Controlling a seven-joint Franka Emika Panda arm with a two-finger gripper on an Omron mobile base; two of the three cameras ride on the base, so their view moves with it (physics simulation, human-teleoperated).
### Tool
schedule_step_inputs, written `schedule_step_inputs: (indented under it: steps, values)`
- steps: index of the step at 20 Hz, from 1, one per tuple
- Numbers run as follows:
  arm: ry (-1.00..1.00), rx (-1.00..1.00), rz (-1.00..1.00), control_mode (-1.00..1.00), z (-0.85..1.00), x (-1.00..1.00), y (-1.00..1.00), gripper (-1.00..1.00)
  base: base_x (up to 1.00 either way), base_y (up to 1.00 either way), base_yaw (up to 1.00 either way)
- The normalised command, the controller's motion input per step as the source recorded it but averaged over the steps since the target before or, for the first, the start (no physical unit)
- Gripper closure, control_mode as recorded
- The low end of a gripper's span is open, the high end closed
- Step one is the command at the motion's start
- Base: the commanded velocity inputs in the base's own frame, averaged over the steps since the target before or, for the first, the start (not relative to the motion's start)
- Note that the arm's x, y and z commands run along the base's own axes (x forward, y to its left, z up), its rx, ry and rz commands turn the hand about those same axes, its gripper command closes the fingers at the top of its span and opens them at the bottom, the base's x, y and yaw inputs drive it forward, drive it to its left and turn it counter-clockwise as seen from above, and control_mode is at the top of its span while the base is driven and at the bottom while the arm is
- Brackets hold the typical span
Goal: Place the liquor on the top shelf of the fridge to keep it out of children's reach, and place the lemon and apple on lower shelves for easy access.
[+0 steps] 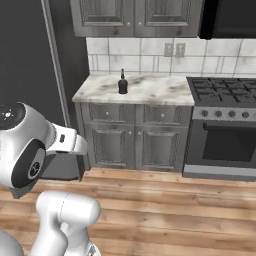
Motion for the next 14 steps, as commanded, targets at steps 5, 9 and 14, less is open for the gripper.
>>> schedule_step_inputs:
  steps: [5, 9, 14]
  values:
    - [0.00, 0.00, 0.00, 1.00, 0.00, 0.00, 0.00, -1.00, 0.67, -0.36, 0.00]
    - [0.00, 0.00, 0.00, 1.00, 0.00, 0.00, 0.00, -1.00, 0.74, -0.20, 0.01]
    - [0.00, 0.00, 0.00, 1.00, 0.00, 0.00, 0.00, -1.00, 0.79, -0.05, 0.04]
